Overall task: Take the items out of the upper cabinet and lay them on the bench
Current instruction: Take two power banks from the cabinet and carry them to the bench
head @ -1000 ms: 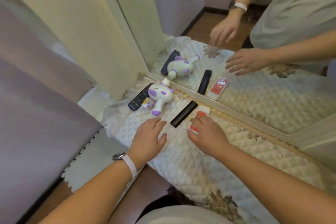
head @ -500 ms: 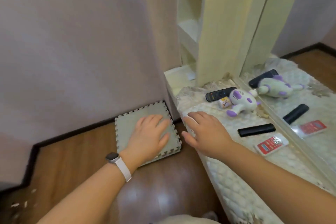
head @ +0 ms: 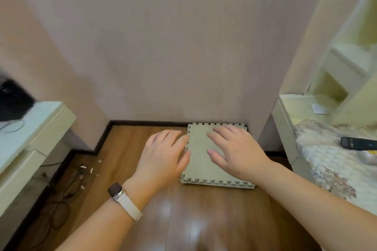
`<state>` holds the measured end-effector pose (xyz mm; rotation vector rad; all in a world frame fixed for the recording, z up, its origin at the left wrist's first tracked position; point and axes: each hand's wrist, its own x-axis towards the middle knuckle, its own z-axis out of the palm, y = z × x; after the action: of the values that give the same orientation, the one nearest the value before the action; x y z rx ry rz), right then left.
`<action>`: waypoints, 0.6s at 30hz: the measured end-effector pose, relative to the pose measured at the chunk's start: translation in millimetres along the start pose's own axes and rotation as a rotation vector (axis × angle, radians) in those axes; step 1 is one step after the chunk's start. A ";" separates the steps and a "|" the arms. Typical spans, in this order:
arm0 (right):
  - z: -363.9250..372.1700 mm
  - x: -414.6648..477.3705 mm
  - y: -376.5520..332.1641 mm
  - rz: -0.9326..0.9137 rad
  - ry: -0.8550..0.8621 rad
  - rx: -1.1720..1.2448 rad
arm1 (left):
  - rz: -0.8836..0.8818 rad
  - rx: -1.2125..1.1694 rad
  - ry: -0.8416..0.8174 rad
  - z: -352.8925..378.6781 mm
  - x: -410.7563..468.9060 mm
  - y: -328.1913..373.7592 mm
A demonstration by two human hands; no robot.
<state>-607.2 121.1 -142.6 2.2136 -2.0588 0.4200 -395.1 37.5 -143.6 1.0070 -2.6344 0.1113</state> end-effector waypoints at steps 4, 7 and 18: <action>11.7 52.1 -66.4 -0.130 0.012 0.016 | -0.140 0.033 0.033 -22.7 -43.9 -72.5; 16.4 85.4 -108.1 -0.224 0.015 0.019 | -0.233 0.044 0.053 -34.2 -68.5 -111.9; 54.0 208.3 -173.4 -0.518 0.025 0.083 | -0.509 0.106 0.038 -46.8 -85.9 -198.1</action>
<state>-417.0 -78.0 -119.4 2.6453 -1.3914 0.4789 -191.3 -47.6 -134.7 1.6549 -2.2738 0.1503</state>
